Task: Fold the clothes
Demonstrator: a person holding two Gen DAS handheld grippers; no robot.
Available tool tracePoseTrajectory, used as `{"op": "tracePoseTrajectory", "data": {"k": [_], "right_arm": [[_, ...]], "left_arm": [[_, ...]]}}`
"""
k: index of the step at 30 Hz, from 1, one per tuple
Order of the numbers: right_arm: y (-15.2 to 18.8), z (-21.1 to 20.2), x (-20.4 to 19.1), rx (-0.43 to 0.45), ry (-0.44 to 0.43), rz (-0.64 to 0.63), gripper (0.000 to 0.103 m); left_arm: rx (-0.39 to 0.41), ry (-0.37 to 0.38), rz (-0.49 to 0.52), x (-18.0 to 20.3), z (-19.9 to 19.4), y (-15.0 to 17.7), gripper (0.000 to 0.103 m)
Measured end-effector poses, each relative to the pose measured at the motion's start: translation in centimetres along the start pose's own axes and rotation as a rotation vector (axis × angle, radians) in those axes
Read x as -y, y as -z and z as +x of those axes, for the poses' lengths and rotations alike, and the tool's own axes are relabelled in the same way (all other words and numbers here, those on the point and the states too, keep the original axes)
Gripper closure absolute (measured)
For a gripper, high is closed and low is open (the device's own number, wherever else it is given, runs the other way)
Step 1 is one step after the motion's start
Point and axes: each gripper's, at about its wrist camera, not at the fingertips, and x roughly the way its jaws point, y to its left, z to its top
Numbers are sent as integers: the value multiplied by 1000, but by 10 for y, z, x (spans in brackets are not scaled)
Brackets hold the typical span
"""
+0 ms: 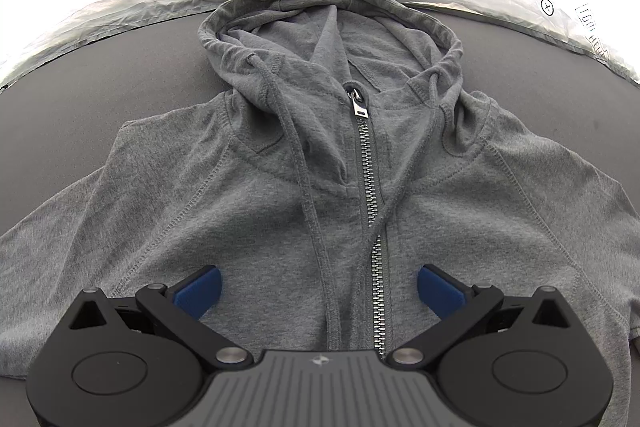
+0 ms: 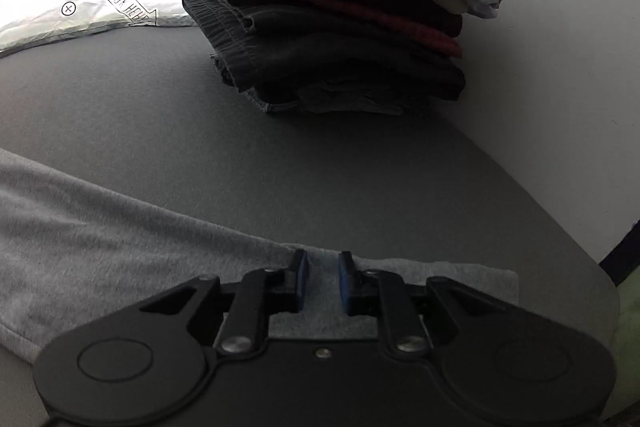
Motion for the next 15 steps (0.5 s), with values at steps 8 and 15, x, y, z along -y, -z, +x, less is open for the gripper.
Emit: {"op": "tracePoseTrajectory", "data": {"k": [8,15], "right_arm": [[16,-5,54,-38,109,89,75],[33,-27,35,-19,-6,92,67]], "left_arm": [[-46,-17,-84,-10,-9,7,0],[-23,-52,-119,-45,-55,69,0]]}}
